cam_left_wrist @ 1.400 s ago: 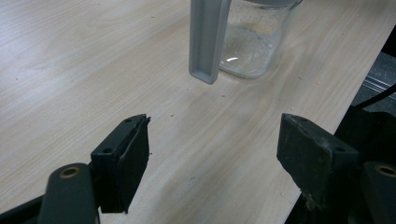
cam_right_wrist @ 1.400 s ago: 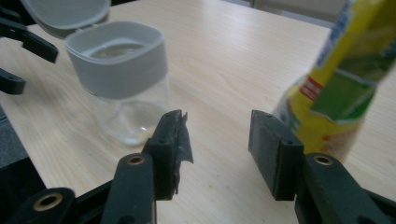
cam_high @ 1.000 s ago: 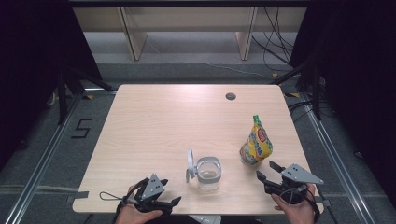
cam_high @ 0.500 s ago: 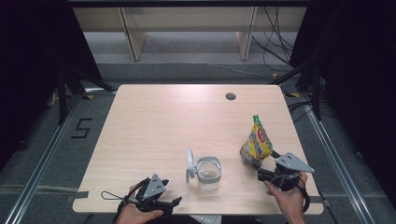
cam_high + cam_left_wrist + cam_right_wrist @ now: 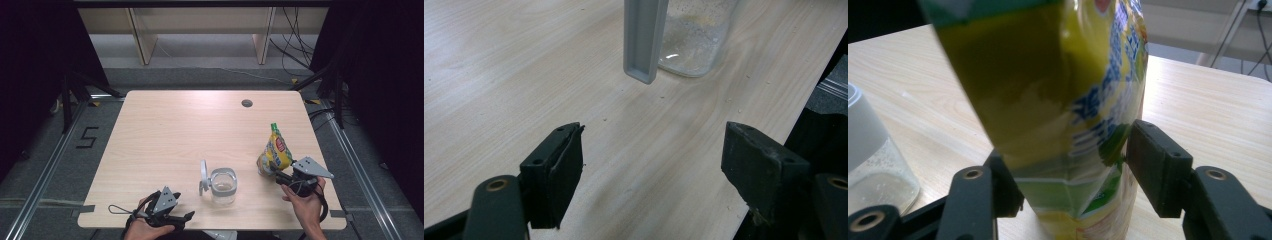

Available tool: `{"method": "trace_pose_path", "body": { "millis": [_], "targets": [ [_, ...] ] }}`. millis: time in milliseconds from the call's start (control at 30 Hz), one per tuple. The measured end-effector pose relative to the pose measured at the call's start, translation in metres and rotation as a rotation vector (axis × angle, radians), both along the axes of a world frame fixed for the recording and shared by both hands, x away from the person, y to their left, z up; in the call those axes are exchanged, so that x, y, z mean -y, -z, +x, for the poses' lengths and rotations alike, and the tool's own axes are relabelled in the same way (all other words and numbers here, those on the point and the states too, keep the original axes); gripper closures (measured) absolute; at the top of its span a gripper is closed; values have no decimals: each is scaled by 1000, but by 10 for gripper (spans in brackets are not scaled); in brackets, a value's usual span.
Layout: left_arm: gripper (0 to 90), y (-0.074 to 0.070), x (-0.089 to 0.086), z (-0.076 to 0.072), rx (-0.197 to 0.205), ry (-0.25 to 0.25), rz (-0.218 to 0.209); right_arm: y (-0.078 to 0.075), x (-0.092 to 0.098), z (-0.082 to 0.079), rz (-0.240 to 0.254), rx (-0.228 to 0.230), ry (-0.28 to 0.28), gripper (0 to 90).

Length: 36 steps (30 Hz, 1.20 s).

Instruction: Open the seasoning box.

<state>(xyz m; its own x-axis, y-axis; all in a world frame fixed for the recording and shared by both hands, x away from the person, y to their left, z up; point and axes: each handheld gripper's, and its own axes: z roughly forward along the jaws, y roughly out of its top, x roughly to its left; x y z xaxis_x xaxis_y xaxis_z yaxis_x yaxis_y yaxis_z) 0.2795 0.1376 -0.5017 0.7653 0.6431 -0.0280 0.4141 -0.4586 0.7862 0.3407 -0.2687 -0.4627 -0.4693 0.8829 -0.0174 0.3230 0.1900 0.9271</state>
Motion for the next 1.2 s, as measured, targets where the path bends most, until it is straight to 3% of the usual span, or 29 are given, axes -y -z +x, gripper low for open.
{"method": "trace_pose_path", "body": {
  "millis": [67,100,167,200,300,333,367,400,433,600,667,700,733,800,833,867,900,933,967,1033,1133,1200],
  "targets": [
    [246,0,1,0,2,-3,-8,-2,4,1,-10,-14,-26,496],
    [247,0,1,-1,-3,2,-14,-2,7,2,-18,6,-35,508],
    [249,0,2,-1,2,3,-12,-5,11,2,-2,-31,-44,538],
    [249,0,1,-1,4,3,-10,-6,15,5,-18,-7,-70,550],
    [250,0,1,-1,2,2,-12,-8,23,8,-9,-19,-96,576],
    [251,0,2,-1,2,3,-11,-10,26,9,-17,-34,-107,581],
    [251,0,2,0,4,6,-9,-10,29,12,-34,-21,-125,586],
    [251,0,2,-1,4,10,-12,-11,29,11,-20,-47,-126,588],
    [251,0,2,0,7,10,-9,-12,32,14,-45,-24,-147,589],
    [252,0,2,0,-3,7,-8,-13,35,17,-24,-59,-180,598],
    [252,0,2,0,-3,7,-6,-12,37,18,-31,-33,-179,595],
    [252,1,2,0,1,10,-11,-11,36,16,-21,-43,-161,585],
    [252,1,2,-1,-1,11,-15,-10,36,19,-24,-22,-177,556],
    [252,1,2,-1,2,8,-18,-5,32,17,6,-55,-132,424],
    [252,1,2,-1,2,8,-17,-1,31,17,6,-57,-112,390],
    [252,1,2,0,7,12,-12,3,31,20,-7,-42,-126,361],
    [252,0,2,0,9,14,-10,6,28,19,17,-67,-102,333],
    [252,1,2,-1,4,10,-14,8,25,17,35,-82,-88,313],
    [252,0,2,0,9,13,-11,11,25,20,15,-43,-111,304],
    [252,1,2,-1,-1,10,-14,12,23,19,6,-36,-95,286],
    [252,1,2,0,8,7,-2,16,22,21,55,-22,-86,269],
    [252,1,2,0,8,8,-2,20,22,23,56,-14,-76,262]
  ]
}}
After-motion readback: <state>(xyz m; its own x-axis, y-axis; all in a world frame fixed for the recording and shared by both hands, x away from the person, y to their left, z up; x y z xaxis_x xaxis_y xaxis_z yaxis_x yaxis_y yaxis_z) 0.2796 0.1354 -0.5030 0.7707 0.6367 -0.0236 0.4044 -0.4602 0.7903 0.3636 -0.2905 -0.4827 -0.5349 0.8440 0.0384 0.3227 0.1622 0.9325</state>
